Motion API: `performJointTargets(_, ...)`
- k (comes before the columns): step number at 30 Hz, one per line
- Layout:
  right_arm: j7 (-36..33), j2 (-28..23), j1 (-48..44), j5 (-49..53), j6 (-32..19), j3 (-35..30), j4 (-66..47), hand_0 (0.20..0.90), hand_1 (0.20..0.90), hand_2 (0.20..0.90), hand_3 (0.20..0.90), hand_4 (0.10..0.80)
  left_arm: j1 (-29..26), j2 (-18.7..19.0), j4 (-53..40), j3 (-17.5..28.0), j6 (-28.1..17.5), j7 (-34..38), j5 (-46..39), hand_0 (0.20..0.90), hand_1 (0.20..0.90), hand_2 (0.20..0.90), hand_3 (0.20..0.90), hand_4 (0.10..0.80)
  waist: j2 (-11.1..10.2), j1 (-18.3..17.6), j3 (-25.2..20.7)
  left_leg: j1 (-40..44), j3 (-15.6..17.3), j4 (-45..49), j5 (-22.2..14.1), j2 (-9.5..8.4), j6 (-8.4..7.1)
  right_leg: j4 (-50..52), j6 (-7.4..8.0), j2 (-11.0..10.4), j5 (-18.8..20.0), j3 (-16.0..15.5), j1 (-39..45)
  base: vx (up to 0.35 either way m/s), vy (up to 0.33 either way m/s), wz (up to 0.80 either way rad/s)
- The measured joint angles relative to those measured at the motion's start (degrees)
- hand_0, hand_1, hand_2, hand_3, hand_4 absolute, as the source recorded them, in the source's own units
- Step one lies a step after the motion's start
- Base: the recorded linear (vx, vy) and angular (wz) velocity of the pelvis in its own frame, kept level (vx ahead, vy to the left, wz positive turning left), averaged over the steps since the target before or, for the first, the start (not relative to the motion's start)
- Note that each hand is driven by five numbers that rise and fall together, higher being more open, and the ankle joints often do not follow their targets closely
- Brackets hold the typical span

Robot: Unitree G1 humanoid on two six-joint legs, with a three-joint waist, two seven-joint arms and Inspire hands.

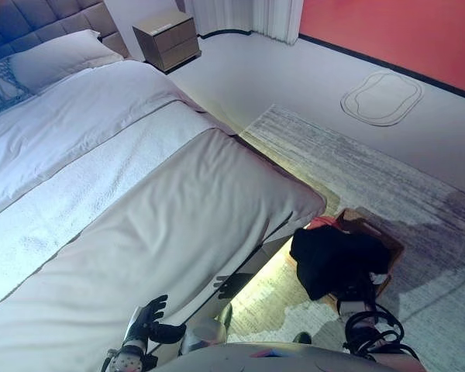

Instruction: Pick up the clothes from the bed and place them into the basket

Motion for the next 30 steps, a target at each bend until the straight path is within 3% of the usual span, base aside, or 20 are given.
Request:
performJointTargets(9, -6.0, -7.6, -1.6, -6.3, -0.2, -4.9, 1.6, 0.300, 0.300, 0.300, 0.200, 0.100, -0.1, 0.0, 0.0, -0.1, 0.0, -0.2, 0.0, 0.900, 0.900, 0.900, 0.900, 0.800, 1.8, -0.7, 0.8, -0.2, -0.8, 0.6, -0.2, 0.18, -0.39, 0.0, 0.02, 0.2, -0.3, -0.7, 0.5, -0.002, -0.015, 0.04)
performJointTargets(18, -7.4, -8.8, -4.2, -8.3, 0.3, -6.3, 0.3, 0.300, 0.300, 0.300, 0.200, 0.100, -0.2, 0.0, 0.0, -0.5, 0.1, -0.7, -0.1, 0.900, 0.900, 0.900, 0.900, 0.800, 1.5, -0.7, 1.1, -0.5, -0.8, 0.7, -0.5, 0.15, -0.73, 0.0, 0.01, 0.1, -0.3, -0.7, 0.3, 0.004, -0.004, 0.00)
performJointTargets(19, -7.5, -8.8, -4.6, -8.6, 0.7, -6.3, 0.3, 0.742, 0.742, 0.742, 0.716, 0.616, -0.2, 0.0, 0.0, -0.5, 0.1, -0.8, -0.1, 0.900, 0.900, 0.900, 0.900, 0.800, 1.5, -0.7, 1.1, -0.5, -0.8, 0.7, -0.5, 0.15, -0.68, 0.0, 0.01, 0.1, -0.3, -0.7, 0.2, 0.000, 0.000, 0.00)
performJointTargets(20, -7.5, -8.8, -4.9, -8.8, 1.0, -6.3, 0.3, 0.858, 0.858, 0.858, 0.851, 0.751, -0.2, 0.0, 0.0, -0.5, 0.1, -0.8, -0.1, 0.900, 0.900, 0.900, 0.900, 0.800, 1.4, -0.7, 1.1, -0.6, -0.8, 0.7, -0.4, 0.15, -0.66, 0.0, 0.02, 0.1, -0.3, -0.7, 0.2, 0.000, 0.000, 0.00)
performJointTargets(21, -7.7, -8.8, -5.3, -9.1, 1.2, -6.3, 0.3, 0.900, 0.900, 0.900, 0.900, 0.800, -0.2, 0.0, 0.0, -0.5, 0.1, -0.9, -0.2, 0.900, 0.900, 0.900, 0.900, 0.800, 1.4, -0.8, 1.1, -0.7, -0.8, 0.7, -0.4, 0.15, -0.53, 0.0, 0.04, 0.2, -0.3, -0.7, 0.0, 0.000, 0.000, 0.00)
performJointTargets(30, -6.9, -8.9, -8.0, -10.2, 3.6, -6.3, 0.1, 0.900, 0.900, 0.900, 0.900, 0.800, -0.7, 0.0, 0.0, -0.5, 0.4, -1.7, -0.5, 0.900, 0.900, 0.900, 0.900, 0.800, 1.5, -0.7, 2.9, -1.2, -0.9, 0.9, -0.2, 0.20, -0.39, 0.0, 0.07, 0.3, -0.1, -0.9, -0.3, 0.008, -0.002, 0.00)
